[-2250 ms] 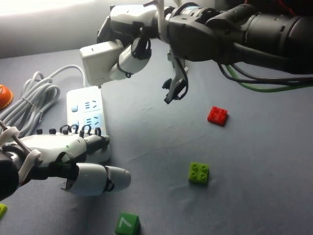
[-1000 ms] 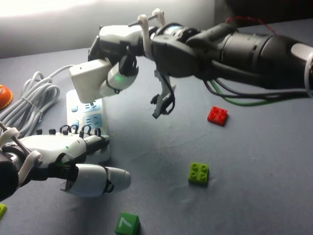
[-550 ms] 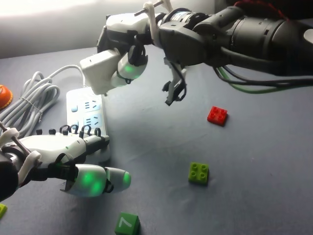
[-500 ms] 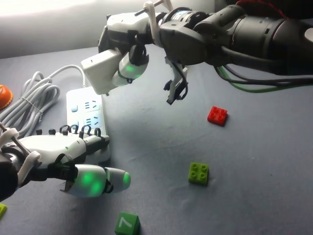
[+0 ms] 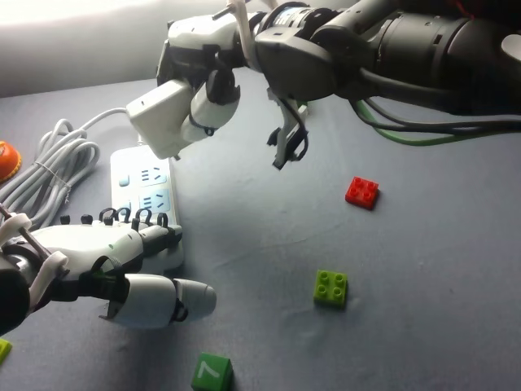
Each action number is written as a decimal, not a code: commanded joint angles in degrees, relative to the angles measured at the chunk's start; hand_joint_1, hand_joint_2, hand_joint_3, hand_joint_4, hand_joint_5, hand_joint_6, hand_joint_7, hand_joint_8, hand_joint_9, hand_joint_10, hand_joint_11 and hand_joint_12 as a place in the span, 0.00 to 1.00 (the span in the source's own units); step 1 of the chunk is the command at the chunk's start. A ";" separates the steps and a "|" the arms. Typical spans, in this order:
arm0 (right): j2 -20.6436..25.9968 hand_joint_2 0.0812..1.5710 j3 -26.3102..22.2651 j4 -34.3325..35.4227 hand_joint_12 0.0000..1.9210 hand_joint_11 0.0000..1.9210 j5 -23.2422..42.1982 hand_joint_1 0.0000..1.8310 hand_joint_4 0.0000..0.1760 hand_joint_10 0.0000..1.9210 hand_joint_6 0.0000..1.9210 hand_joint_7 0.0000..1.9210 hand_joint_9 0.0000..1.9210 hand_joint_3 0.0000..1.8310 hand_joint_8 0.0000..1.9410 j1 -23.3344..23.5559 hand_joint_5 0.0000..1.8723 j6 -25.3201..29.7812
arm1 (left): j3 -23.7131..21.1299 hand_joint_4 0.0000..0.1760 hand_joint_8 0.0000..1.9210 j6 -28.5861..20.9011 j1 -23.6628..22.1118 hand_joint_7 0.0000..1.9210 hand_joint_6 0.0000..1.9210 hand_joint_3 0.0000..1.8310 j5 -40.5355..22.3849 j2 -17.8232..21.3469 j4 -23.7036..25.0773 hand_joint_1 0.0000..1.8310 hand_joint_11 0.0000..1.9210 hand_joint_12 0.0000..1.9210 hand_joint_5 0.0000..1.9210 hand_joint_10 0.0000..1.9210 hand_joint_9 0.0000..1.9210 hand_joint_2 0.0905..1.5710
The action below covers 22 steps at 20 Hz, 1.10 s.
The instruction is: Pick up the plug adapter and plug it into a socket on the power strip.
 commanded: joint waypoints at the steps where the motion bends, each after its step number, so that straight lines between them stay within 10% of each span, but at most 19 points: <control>1: -0.03 0.69 -0.02 -0.03 0.77 0.39 7.18 0.68 0.00 0.52 0.40 0.52 0.47 0.00 0.58 1.64 0.55 2.62 | 0.13 0.00 0.00 -0.26 0.15 0.00 0.00 0.00 -0.81 0.24 0.47 0.00 0.00 0.00 0.00 0.00 0.00 0.73; 6: -0.76 0.70 -0.04 -13.26 0.77 0.41 7.32 0.68 0.00 0.53 0.44 0.51 0.46 0.00 0.60 3.16 0.52 24.95 | 0.14 0.00 0.00 -0.26 0.12 0.00 0.00 0.00 -0.81 0.27 0.47 0.00 0.00 0.00 0.00 0.00 0.00 0.72; 8: -1.12 0.70 -0.04 -18.83 0.78 0.39 7.08 0.75 0.00 0.70 0.45 0.50 0.44 0.00 0.56 3.41 0.50 33.69 | 0.17 0.00 0.00 -0.26 0.12 0.00 0.00 0.00 -0.81 0.28 0.47 0.00 0.00 0.00 0.00 0.00 0.00 0.73; 11: -1.11 0.68 -0.74 -28.56 0.74 0.41 5.96 0.68 0.00 0.51 0.41 0.53 0.48 0.00 0.56 3.29 0.54 47.12 | 0.14 0.00 0.00 -0.26 0.25 0.00 0.00 0.00 -0.81 0.29 0.47 0.00 0.00 0.00 0.00 0.00 0.00 0.72; 17: -0.73 0.69 -2.02 -49.89 0.77 0.40 1.03 0.68 0.00 0.53 0.41 0.52 0.46 0.00 0.57 3.26 0.54 74.79 | 0.26 0.00 0.00 -0.27 0.24 0.00 0.00 0.00 -0.82 0.35 0.47 0.00 0.00 0.00 0.00 0.00 0.00 0.73; 22: -0.41 0.69 -5.10 -58.71 0.75 0.41 -3.16 0.68 0.00 0.51 0.41 0.52 0.48 0.00 0.57 2.57 0.55 81.94 | 0.20 0.00 0.00 -0.27 0.21 0.00 0.00 0.00 -0.82 0.43 0.47 0.00 0.00 0.00 0.00 0.00 0.00 0.73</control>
